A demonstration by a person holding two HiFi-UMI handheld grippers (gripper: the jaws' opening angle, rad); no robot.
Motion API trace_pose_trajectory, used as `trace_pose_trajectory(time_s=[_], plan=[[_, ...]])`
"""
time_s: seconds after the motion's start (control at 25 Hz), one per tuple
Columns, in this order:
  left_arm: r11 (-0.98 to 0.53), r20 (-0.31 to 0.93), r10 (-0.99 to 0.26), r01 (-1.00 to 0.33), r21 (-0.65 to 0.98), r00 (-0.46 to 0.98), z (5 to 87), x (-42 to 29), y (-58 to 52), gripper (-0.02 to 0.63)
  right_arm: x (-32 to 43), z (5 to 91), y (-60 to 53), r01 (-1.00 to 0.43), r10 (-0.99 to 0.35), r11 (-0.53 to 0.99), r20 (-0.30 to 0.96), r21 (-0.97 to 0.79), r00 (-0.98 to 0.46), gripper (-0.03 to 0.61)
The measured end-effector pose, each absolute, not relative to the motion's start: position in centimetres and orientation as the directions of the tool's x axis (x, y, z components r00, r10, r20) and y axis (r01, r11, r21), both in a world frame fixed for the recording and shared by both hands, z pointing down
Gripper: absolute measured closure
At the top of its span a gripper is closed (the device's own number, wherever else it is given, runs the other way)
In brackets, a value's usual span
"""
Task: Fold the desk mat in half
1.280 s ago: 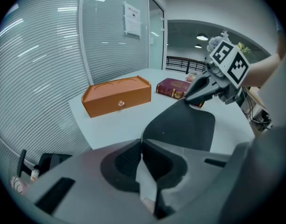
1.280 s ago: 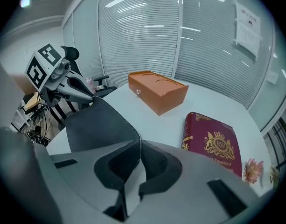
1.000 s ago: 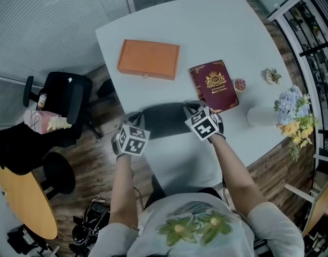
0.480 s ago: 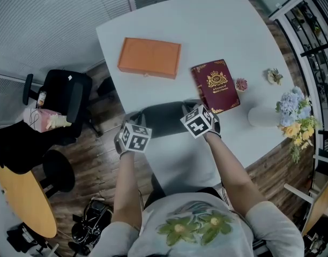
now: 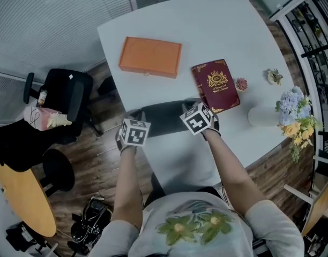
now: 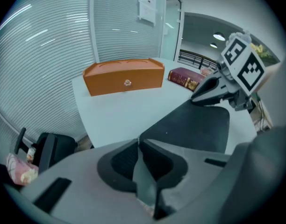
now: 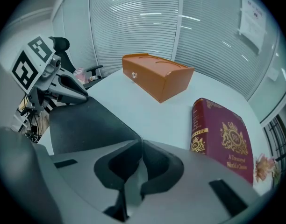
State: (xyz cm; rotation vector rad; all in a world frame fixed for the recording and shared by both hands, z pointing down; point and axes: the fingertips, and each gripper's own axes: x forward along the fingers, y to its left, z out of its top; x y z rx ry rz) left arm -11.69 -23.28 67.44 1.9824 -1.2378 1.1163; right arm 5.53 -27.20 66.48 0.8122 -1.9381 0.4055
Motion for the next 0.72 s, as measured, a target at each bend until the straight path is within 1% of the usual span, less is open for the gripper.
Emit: trace_pose_trajectory(time_s=[0.04,0.12,0.2,0.24,0.28,0.48,0.72], plan=[[-0.399,0.859,-0.450,-0.916,0.050,0.243,67.4,-11.9,-23.3,0.591,5.5,66.5,-27.2,-0.692,-0.369,0.720,0.873,0.051,-0.320,0.548],[-0.344,0.855,-0.450,-0.934,0.099,0.257,67.3,-12.3,-23.3,0.557,5.5,66.4,-27.2,-0.703,-0.366,0.711,0.872,0.035,-0.327,0.544],[-0.313,0.849,-0.457,-0.941,0.125,0.265,67.0,-12.5,-23.4,0.532,5.6,66.1,-27.3,-0.715,-0.365,0.699,0.867,0.015,-0.339,0.506],[-0.300,0.844,-0.464,-0.944,0.135,0.268,67.0,-12.7,-23.4,0.525,5.6,65.9,-27.4,-0.720,-0.367,0.694,0.864,0.008,-0.344,0.473],[-0.286,0.839,-0.472,-0.947,0.144,0.270,66.9,-12.8,-23.5,0.518,5.6,65.7,-27.4,-0.722,-0.369,0.692,0.862,0.007,-0.347,0.462],[-0.247,0.819,-0.501,-0.954,0.173,0.278,65.7,-12.8,-23.1,0.512,5.9,64.7,-27.4,-0.724,-0.395,0.689,0.852,0.026,-0.345,0.459],[-0.222,0.774,-0.580,-0.963,0.151,0.254,63.2,-13.2,-22.7,0.512,5.5,62.4,-26.5,-0.732,-0.428,0.681,0.821,0.019,-0.377,0.459]])
